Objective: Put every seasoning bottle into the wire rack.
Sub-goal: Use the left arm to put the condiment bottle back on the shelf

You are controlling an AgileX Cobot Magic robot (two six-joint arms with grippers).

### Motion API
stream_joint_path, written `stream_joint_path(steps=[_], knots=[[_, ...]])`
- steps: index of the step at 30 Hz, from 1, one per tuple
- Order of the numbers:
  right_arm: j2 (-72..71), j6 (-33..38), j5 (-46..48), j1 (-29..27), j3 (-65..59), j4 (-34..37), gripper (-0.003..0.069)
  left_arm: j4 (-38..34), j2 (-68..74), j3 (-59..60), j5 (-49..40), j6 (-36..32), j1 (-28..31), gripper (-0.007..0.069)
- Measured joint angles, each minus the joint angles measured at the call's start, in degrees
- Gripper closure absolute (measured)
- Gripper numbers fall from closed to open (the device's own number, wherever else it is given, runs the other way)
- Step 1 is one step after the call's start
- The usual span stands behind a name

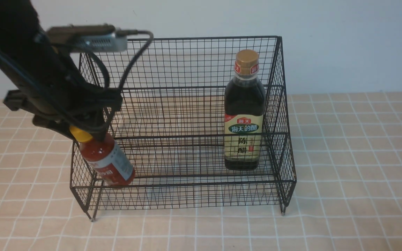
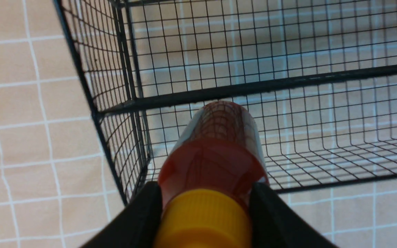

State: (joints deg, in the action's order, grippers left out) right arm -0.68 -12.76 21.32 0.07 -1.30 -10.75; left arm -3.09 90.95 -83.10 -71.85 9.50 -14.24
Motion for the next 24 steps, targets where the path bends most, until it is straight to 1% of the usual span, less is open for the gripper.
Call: stream_joint_path(steps=[9, 10, 12, 13, 15, 18, 21, 24], knots=[[0.00, 0.00, 0.00, 0.00, 0.00, 0.00, 0.0672, -0.11, 5.79, 0.00, 0.41, 0.00, -0.02, 0.0337], [0.00, 0.00, 0.00, 0.00, 0.00, 0.00, 0.0672, -0.11, 6.09, 0.00, 0.41, 0.00, -0.02, 0.0327], [0.00, 0.00, 0.00, 0.00, 0.00, 0.00, 0.0672, -0.24, 6.37, 0.00, 0.64, 0.00, -0.02, 0.0281], [0.00, 0.00, 0.00, 0.00, 0.00, 0.00, 0.0672, -0.24, 6.37, 0.00, 0.69, 0.00, -0.02, 0.0275], [0.00, 0.00, 0.00, 0.00, 0.00, 0.00, 0.0672, -0.58, 6.37, -0.20, 0.84, 0.00, -0.02, 0.0201], [0.00, 0.00, 0.00, 0.00, 0.00, 0.00, 0.0672, -0.79, 6.37, -0.95, 0.97, 0.00, -0.02, 0.0150], [0.00, 0.00, 0.00, 0.00, 0.00, 0.00, 0.0672, -0.82, 6.10, -2.97, 1.03, 0.00, -0.02, 0.0128], [0.00, 0.00, 0.00, 0.00, 0.00, 0.00, 0.0672, -1.23, 4.54, -5.84, 1.03, 0.00, -0.02, 0.0126]])
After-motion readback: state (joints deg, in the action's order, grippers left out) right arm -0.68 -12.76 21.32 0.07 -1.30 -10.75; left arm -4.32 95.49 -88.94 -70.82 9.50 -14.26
